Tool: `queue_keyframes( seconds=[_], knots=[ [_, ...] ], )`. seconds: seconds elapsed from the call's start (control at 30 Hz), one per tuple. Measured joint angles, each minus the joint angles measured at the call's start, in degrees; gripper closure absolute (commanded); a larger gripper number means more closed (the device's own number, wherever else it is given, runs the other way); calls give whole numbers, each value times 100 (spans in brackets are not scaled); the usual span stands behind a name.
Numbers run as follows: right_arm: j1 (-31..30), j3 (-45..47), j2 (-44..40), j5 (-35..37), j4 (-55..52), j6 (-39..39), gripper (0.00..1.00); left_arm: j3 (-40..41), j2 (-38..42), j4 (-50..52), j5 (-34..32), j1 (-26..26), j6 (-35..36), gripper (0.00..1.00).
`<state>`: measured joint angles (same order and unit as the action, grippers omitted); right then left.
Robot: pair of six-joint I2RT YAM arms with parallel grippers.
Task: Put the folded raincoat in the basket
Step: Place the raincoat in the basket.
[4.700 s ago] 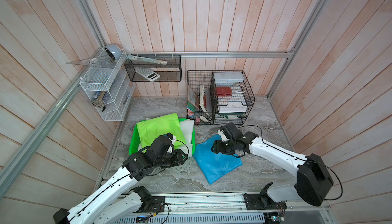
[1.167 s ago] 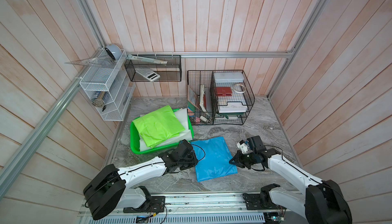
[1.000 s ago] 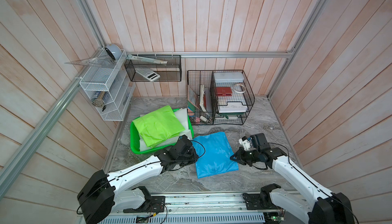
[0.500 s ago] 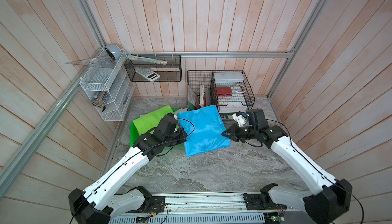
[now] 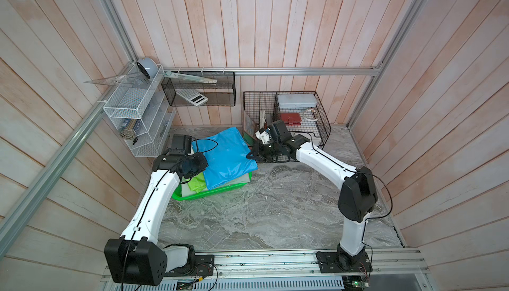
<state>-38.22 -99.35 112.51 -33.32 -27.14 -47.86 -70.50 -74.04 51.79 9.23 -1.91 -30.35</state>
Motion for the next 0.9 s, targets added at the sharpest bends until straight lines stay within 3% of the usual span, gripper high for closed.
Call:
queue_keyframes(
  seconds=[0.33, 0.67, 0.73, 0.77, 0.9],
  knots=[
    [-365, -990, 1294, -44, 601, -481, 100, 0, -560, -111, 461, 1196, 299, 100],
    [-461, -990, 1497, -79, 896, -772, 87, -13, -1034, -164, 686, 1541, 490, 100],
    [-481, -990, 1499, -81, 914, -796, 82, -13, -1106, -164, 686, 1565, 511, 90],
    [-483, -990, 1499, -72, 914, -804, 77, -13, -1126, -164, 686, 1578, 525, 80],
    [-470, -990, 1499, -9, 883, -774, 56, -22, -1117, -166, 636, 1639, 529, 31]
  ],
)
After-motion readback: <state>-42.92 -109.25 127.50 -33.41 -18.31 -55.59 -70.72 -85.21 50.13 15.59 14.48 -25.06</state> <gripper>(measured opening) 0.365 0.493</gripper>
